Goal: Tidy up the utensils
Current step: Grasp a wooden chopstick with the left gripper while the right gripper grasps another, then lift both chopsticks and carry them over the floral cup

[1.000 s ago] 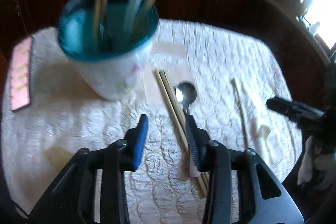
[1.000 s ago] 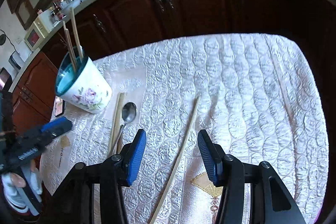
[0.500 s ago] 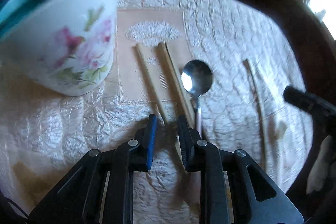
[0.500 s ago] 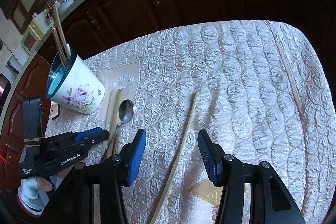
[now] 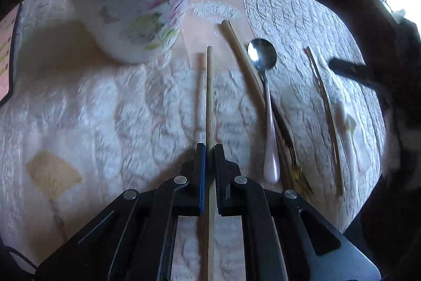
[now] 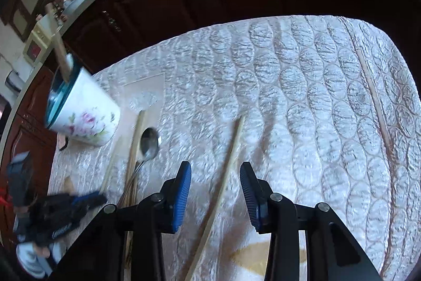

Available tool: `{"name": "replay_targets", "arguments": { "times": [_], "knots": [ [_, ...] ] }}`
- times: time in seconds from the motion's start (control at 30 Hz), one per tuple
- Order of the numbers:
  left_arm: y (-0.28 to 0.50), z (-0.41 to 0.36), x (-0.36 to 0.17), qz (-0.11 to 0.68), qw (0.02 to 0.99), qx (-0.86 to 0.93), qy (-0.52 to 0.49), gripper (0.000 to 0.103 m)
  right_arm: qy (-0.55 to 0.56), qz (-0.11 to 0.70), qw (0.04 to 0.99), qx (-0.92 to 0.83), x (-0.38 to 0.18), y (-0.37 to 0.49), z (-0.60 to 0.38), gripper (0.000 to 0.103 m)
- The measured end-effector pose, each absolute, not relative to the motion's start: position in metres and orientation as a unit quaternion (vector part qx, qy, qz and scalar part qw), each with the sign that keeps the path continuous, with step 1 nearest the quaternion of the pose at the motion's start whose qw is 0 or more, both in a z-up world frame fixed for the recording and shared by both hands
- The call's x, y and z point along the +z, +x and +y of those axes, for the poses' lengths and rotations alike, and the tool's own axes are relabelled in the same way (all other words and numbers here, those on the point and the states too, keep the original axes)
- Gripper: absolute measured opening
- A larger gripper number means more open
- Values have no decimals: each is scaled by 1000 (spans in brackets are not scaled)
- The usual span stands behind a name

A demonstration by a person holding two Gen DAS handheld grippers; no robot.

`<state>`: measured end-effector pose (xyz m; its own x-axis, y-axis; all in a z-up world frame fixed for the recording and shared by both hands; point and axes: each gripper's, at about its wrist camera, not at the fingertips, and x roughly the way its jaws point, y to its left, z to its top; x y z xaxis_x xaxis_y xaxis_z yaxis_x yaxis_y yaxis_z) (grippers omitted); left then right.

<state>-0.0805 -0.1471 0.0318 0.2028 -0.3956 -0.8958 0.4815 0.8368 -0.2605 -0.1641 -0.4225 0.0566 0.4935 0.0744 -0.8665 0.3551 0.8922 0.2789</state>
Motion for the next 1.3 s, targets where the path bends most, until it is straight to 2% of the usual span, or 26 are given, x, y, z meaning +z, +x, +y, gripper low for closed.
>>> {"name": "replay_targets", "arguments": {
  "times": [0.17,0.23,0.27,0.3,0.4,0.57,0.73,0.8,0.83,0.87,0.93,1.3],
  "knots": [
    [-81,-149,38,552,785,-275,55,5,227,513,824,-79,39,-137,-433,38],
    [-77,-152,39,546,791,-270,59,5,234,528,812,-82,26,-128,-435,20],
    [-74,-156,40,545,793,-267,58,6,238,534,807,-82,22,-128,-435,8],
    [-70,-158,40,543,795,-265,57,8,244,533,806,-79,21,-130,-434,6],
    [-58,-165,38,537,802,-254,55,18,252,539,802,-53,22,-142,-424,5],
    [-36,-182,32,532,811,-236,64,22,262,549,794,-26,23,-159,-407,5],
    [-27,-195,29,525,814,-233,82,23,220,562,796,-38,23,-147,-393,6],
    [-27,-196,29,522,815,-235,87,21,216,565,795,-39,22,-139,-392,6],
    [-27,-196,29,521,816,-236,89,13,217,565,795,-38,21,-136,-391,6],
    [-28,-196,29,520,816,-237,91,9,218,564,795,-38,20,-129,-388,6],
    [-29,-193,31,520,815,-238,88,5,219,560,798,-37,17,-127,-384,6],
    [-43,-182,62,492,832,-246,71,5,203,526,826,-20,56,-140,-376,5]
  ]
}}
